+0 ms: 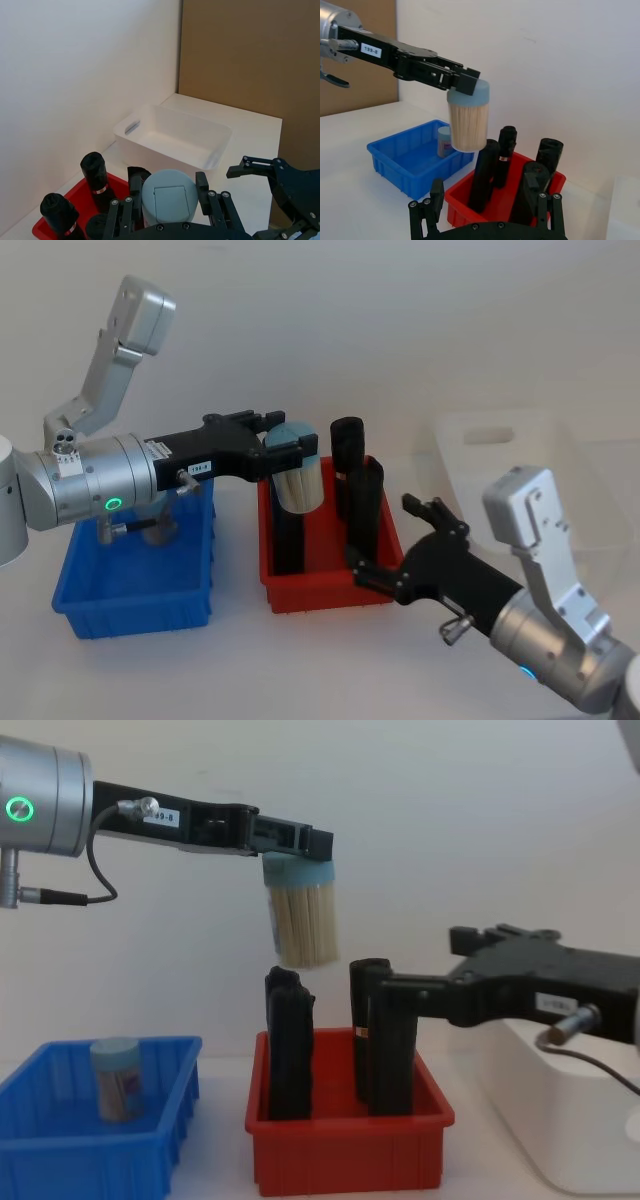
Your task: Pick the cotton swabs from the blue box and place them into the white box.
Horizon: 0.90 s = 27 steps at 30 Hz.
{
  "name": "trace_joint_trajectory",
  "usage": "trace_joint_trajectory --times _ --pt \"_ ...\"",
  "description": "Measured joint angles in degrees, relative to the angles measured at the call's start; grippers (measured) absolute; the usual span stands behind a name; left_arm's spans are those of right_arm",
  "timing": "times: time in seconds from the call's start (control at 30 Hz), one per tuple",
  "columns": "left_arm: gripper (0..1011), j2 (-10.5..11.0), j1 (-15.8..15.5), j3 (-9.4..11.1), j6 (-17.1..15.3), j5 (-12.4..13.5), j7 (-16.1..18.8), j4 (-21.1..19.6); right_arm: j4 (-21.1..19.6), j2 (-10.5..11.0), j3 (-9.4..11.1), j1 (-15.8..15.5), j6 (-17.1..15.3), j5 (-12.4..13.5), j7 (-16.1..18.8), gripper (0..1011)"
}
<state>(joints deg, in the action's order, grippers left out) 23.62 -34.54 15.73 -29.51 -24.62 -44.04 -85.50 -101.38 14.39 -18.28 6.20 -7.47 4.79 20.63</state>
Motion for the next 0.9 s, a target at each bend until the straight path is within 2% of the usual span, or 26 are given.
trace_joint_trajectory --times 0.43,0.9 --pt "650 0.0 -0.1 0.0 -0.1 0.0 -0.1 0.0 1.2 -2.5 -1.2 3.5 -1.2 -3.8 1.5 1001" --pt "650 0.0 -0.1 0.0 -0.1 0.0 -0.1 0.0 3.8 -4.2 -1.4 6.7 -1.5 -5.2 1.5 1001"
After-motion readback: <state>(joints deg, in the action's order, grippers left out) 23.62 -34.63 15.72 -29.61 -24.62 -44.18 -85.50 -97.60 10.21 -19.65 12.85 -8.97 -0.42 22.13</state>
